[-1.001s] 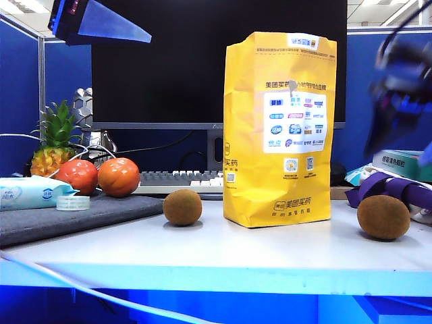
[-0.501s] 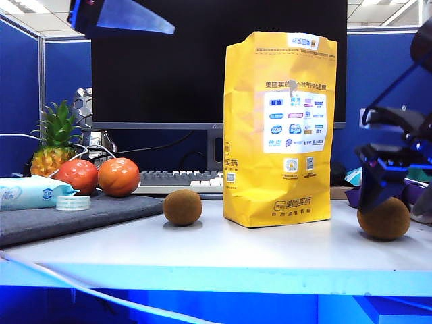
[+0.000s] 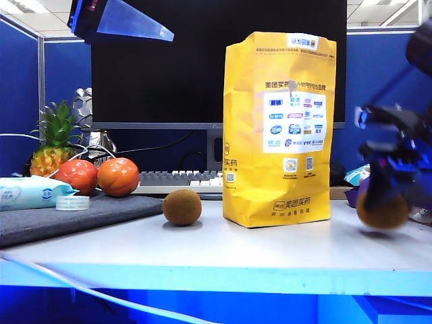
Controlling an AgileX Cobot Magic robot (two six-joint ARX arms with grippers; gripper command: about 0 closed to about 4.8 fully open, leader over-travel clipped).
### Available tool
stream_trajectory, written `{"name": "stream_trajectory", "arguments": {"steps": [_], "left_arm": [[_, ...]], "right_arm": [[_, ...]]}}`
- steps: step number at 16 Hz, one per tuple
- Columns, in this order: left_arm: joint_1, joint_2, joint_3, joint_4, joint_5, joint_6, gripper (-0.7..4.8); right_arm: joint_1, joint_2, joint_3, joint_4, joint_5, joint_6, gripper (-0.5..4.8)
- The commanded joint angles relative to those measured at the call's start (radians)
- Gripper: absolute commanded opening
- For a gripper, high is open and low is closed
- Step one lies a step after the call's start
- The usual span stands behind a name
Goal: Pick up the kiwifruit and throw it into the yellow paper bag.
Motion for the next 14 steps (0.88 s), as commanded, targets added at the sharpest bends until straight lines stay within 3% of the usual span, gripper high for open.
{"name": "stream_trajectory", "arguments": {"steps": [1,4,7,10,11,14], "left_arm": [[0.001,-0.051,0.007,0.025,-0.107,0.049,4.79],[0.001,-0.135,0.007,0.035,-0.266,0.091,4.79],[0.001,-0.225,0.007,0.066,-0.344,0.093,4.79],[0.001,-0.266,0.007,0.119,-0.366,0.101,4.79],[0.001,-0.266,0.007,0.127,-0.366,0.115,4.79],[0.001,-0.264,0.007,0.124,-0.365,0.118,4.79]], "right_arm": [[-0.002,-0.065,0.166,-0.18,0.005,-0.1,0.52],[-0.002,-0.158,0.393,-0.367,0.086,-0.154,0.53],[0.001,-0.242,0.547,-0.401,0.056,-0.144,0.53],[0.002,-0.245,0.626,-0.322,-0.372,-0.068,0.53],[0.003,-0.235,0.626,-0.27,-0.461,-0.049,0.53],[0.029,-0.158,0.626,-0.177,-0.499,-0.046,0.54]]}}
